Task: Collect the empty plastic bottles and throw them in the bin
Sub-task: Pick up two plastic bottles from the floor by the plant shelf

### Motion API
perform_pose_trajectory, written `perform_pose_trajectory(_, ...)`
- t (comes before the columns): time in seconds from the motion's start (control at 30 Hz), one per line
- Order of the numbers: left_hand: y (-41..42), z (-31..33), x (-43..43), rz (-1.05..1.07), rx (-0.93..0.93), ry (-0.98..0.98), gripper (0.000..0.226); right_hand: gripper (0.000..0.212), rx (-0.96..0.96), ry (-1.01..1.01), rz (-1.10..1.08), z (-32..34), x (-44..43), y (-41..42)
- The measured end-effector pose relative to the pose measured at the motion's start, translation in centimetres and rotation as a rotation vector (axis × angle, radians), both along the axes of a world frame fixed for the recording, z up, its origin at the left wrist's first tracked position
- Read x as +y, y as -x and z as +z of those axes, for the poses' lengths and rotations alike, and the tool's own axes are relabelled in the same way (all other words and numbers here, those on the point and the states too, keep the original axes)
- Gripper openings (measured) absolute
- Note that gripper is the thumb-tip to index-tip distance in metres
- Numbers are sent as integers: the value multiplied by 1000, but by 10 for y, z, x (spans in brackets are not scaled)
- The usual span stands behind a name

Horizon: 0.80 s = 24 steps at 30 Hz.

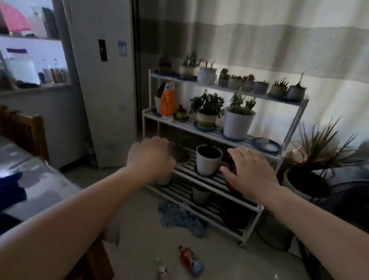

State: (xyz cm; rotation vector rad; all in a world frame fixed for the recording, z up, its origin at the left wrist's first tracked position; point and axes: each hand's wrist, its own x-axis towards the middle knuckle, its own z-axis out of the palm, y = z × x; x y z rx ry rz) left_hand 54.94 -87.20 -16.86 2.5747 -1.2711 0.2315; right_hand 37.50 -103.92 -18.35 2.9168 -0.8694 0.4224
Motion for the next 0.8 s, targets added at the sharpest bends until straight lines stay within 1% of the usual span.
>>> perform_pose_trajectory(0.17,-36,-71,-38,38,89,-101,44,60,65,-96,26,-69,-46,-38)
perform_pose_trajectory(0.37,-87,-155,-75,67,193,-231,47,62,132,-229,17,-155,-85,-85)
perform_pose_trajectory(0.53,-138,-227,-101,101,292,-331,48,61,266,-291,21,-229,-111,-137)
perform_pose_trajectory(0.63,-169,-275,-114,106,321,-438,48,61,339,-341,1,-275,-122,-165)
perform_pose_trajectory(0.7,-184,-308,-120,124,364,-510,50,62,394,-369,-7,-305,-128,-176)
perform_pose_trajectory(0.8,-197,-358,-127,151,443,-591,47,56,465,-418,-47,-352,-137,-186)
